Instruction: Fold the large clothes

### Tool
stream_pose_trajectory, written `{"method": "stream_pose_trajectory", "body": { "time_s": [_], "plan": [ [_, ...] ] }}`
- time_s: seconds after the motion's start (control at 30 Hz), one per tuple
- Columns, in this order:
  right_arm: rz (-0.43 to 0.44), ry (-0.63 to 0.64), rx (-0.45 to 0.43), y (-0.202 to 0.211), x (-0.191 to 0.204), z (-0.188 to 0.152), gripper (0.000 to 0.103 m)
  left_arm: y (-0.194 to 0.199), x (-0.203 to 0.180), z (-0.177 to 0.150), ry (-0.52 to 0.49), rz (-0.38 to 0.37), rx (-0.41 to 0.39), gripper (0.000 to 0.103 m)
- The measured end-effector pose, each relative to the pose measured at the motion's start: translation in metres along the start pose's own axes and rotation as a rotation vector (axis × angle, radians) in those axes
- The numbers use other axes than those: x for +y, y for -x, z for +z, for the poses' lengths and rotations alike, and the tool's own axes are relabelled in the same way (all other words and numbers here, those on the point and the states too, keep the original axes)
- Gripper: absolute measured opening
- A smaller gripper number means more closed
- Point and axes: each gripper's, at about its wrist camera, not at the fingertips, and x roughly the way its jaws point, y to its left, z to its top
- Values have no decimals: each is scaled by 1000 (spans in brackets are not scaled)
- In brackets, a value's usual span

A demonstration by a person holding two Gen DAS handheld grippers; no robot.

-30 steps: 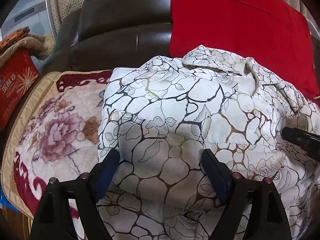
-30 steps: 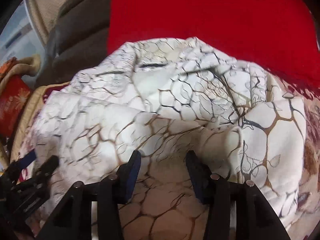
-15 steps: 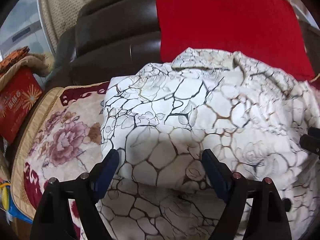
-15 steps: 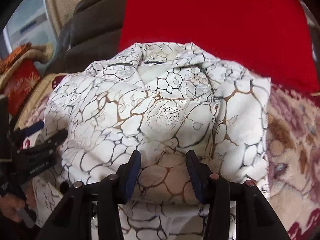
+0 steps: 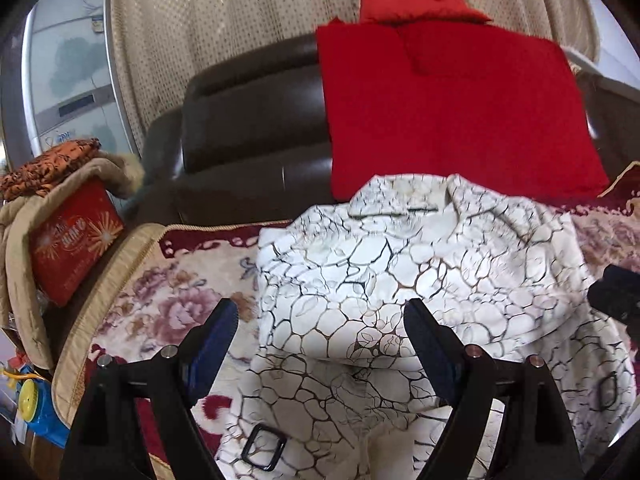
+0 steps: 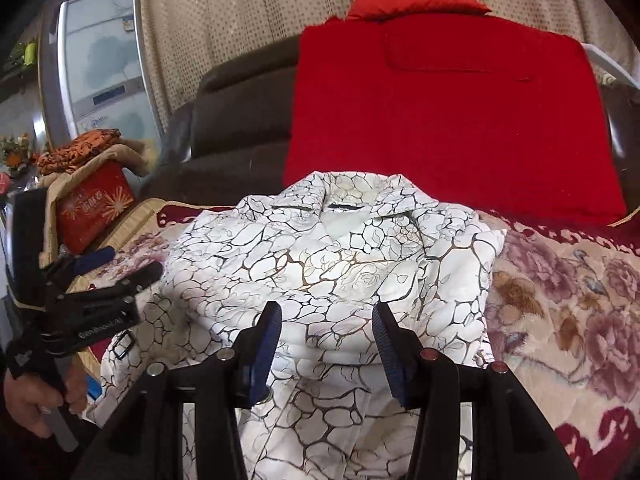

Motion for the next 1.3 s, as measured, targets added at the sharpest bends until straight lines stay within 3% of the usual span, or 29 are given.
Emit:
{"method": "stream_pose_trajectory", "body": {
  "time_s": [0.33,0.93,1.0,1.07,1.2,1.3],
  "plan": [
    [-2,-13,-24,28,1,-6,51,36,12,8,28,12,-48,85],
    [24,28,-56,65,26,-7,51,67,46,1,78,56,-60,85],
    [26,35,-50,67,27,-8,54,64,53,-9,83,39,-25,86],
    [24,35,-31,69,25,-10,64,55,62,-25,95,16,34,87],
    [-7,26,28,71,9,-26,66,30,95,-79,153,17,191,87],
    [-29,-11,115,64,-14,-50,66,17,113,-115,214,-23,292,87]
  ]
}}
